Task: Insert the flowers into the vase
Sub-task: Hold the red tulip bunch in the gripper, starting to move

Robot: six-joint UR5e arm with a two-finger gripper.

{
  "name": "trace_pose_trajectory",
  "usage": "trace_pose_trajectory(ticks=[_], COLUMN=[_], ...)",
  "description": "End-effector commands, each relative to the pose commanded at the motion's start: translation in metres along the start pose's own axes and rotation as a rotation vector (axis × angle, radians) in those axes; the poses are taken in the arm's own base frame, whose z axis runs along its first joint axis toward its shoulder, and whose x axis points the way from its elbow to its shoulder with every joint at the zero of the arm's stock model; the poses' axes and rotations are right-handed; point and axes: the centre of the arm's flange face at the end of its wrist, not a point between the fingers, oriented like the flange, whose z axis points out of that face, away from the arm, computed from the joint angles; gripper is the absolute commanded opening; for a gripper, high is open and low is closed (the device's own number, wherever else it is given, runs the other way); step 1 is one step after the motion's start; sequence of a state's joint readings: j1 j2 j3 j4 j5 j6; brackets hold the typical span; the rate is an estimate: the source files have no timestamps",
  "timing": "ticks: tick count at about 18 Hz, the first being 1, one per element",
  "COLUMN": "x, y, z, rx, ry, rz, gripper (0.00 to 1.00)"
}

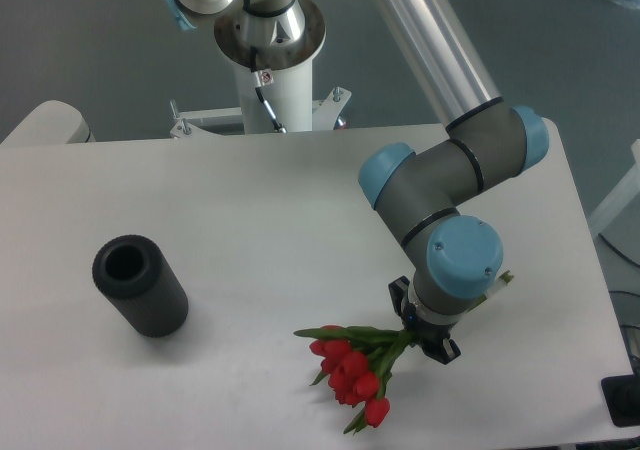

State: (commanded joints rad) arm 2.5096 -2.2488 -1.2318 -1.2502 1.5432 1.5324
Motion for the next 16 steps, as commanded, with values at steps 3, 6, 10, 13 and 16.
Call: trace_pose_trajectory(ticks=[3, 6, 10, 13, 16], x=[0.0000, 0.0002, 0.0010, 0.0015, 0.0057], y=[0.0000, 0.0000, -0.0022, -0.0030, -0.0064], z=[0.0000, 0.0001, 0.0005, -0.0016, -0.0002], rx=[0.000, 0.000, 0.000, 0.007, 0.010], ry=[0.000, 0.002, 0.005, 0.003, 0.010], rz=[0.000, 0.000, 0.001, 0.001, -0.005], gripper=[0.03, 0.03, 0.03, 0.03, 0.03])
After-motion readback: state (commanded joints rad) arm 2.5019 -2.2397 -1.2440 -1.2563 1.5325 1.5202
